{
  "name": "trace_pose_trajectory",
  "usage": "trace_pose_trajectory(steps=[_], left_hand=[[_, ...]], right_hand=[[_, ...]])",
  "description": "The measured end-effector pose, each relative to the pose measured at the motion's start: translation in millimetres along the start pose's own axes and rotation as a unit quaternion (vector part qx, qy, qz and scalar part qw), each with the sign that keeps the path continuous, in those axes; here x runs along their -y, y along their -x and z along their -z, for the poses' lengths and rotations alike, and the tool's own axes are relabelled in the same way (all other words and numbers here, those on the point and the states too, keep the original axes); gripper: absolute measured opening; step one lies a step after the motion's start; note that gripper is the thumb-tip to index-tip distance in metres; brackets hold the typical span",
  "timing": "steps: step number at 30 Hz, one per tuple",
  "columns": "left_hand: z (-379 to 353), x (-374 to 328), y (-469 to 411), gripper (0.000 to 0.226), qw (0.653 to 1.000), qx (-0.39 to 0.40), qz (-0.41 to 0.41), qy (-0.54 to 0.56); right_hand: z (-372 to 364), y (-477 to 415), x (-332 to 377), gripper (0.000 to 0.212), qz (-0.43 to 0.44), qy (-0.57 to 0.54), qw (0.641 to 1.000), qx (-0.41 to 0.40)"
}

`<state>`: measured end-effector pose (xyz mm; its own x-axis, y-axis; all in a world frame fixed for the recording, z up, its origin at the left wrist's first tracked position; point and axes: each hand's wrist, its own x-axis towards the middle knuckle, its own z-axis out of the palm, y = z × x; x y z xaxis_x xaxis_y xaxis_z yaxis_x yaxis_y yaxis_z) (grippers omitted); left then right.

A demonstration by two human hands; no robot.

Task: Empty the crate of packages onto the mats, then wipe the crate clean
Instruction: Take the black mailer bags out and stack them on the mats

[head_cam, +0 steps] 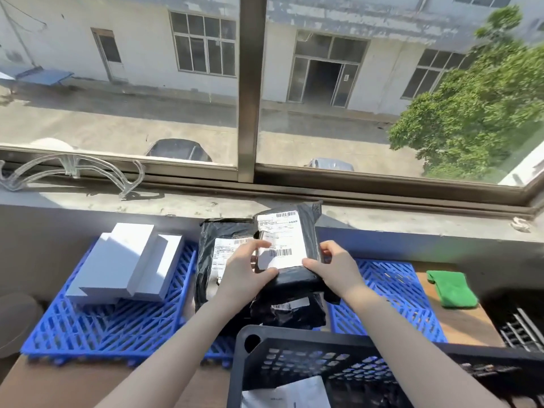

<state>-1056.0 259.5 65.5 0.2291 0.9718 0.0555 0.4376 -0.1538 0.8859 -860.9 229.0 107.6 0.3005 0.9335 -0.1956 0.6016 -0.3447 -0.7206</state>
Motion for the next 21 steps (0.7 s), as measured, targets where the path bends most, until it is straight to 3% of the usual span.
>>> trace_pose_trajectory(steps=[8, 13, 15, 18, 21], left_hand=[[-26.5, 31.7, -4.8, 0.044, 0.998, 0.013, -0.05, -0.034], [-41.3, 44.4, -2.5, 0.049, 0.992, 0.056, -0.036, -0.111], [-44.9, 49.6, -1.1, 0.05, 0.983, 0.077, -0.031, -0.162], [-49.3, 54.4, -0.3, 0.051, 0.977, 0.065, -0.056, -0.197], [-51.6, 54.9, 3.0, 0.051, 0.973, 0.032, -0.082, -0.211]], right_hand=[[-14.9, -15.3, -23.1, 0.033, -0.046, 0.034, 0.998, -0.007], [-19.3, -20.7, -30.2, 0.025, -0.087, 0.108, 0.988, 0.067], [-23.9, -23.1, -32.8, 0.03, -0.12, 0.123, 0.979, 0.105], [-26.9, -25.9, -36.0, 0.058, -0.152, 0.125, 0.968, 0.155], [-24.9, -25.1, -34.9, 0.07, -0.137, 0.119, 0.973, 0.14]])
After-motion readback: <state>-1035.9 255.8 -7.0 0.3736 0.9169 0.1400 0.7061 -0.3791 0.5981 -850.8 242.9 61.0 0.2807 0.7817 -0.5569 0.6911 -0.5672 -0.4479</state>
